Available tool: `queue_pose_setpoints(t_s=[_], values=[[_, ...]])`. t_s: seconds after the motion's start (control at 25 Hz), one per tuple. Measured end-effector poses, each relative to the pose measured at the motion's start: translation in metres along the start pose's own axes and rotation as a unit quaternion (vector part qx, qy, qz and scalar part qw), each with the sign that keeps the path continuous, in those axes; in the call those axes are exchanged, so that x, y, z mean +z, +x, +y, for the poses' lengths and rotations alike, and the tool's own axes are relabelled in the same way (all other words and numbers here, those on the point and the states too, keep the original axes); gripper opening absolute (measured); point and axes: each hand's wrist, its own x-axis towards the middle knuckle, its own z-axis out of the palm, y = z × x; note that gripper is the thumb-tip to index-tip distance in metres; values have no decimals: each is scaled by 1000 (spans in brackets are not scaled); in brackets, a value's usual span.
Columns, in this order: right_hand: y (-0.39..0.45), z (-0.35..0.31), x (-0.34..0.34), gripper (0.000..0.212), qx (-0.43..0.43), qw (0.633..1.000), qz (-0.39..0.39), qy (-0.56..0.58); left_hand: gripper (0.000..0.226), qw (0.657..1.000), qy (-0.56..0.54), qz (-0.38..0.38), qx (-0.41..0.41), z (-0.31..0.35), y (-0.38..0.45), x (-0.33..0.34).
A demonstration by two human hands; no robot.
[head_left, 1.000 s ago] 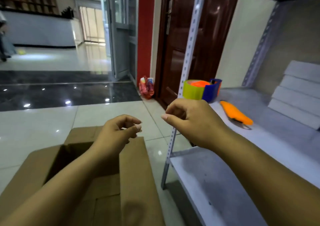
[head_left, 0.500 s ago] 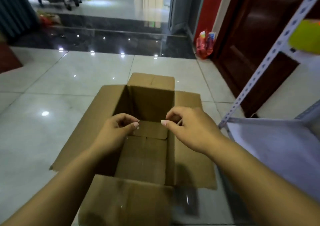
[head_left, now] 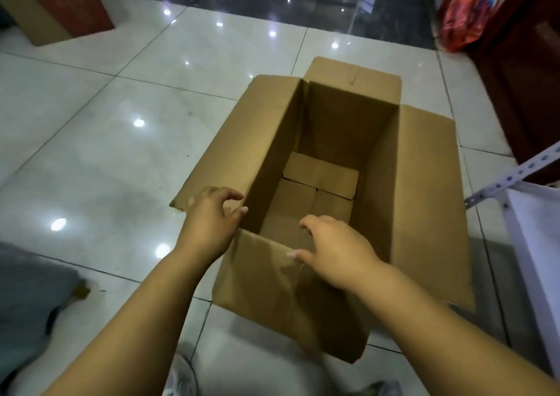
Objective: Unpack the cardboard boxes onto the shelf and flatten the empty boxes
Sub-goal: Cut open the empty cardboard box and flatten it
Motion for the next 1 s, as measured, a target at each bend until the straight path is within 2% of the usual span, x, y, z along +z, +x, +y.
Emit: queue_pose_setpoints(t_s=[0.08,0.16,0.32,0.44,0.72,1.0], values=[[5,-1,15,62,25,999,-31,-34,35,996,82,-29,3,-13,1,2],[8,-2,25,61,45,996,-52,-50,44,992,102,-69,19,-21,8,4],[9,-4,41,41,54,994,-67,-69,63,976,138,-164,34,-31,23,14],[9,-8,46,38,72,993,-67,-72,71,959,182,-217,27,-33,35,16],[12,-21,54,43,132,988,-59,-53,75,951,164,-253,74,-44,40,19],[21,-21,66,43,196,980,2,-24,51,939,184,-237,169,-59,46,23]])
